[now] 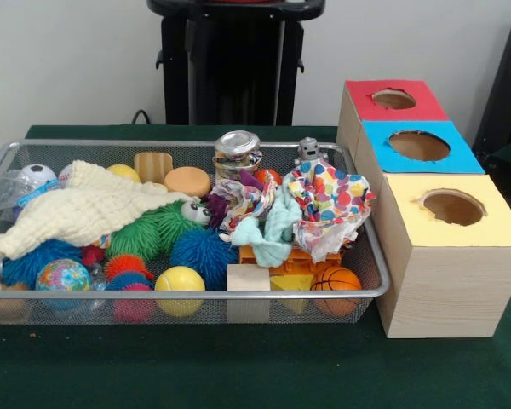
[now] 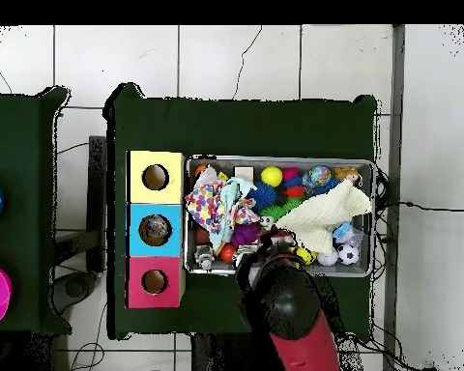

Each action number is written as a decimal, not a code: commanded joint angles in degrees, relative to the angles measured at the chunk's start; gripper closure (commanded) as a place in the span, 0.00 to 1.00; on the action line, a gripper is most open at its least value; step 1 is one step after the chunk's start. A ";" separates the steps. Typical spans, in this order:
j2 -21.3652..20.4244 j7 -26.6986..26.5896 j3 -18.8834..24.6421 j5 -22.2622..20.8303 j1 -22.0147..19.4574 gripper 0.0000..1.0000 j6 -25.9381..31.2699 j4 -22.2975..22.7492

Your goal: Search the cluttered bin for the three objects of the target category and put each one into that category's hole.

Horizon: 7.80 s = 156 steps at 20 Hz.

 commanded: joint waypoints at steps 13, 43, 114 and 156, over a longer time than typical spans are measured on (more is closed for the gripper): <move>-6.47 -6.25 18.05 -13.94 -22.84 0.00 -5.96 9.23; 1.81 1.61 24.67 -38.45 -38.68 0.00 -1.62 -8.12; 5.47 9.17 29.69 -39.70 -41.18 0.00 -11.25 -10.67; 12.61 15.63 48.80 -52.03 -59.15 0.00 -36.31 1.84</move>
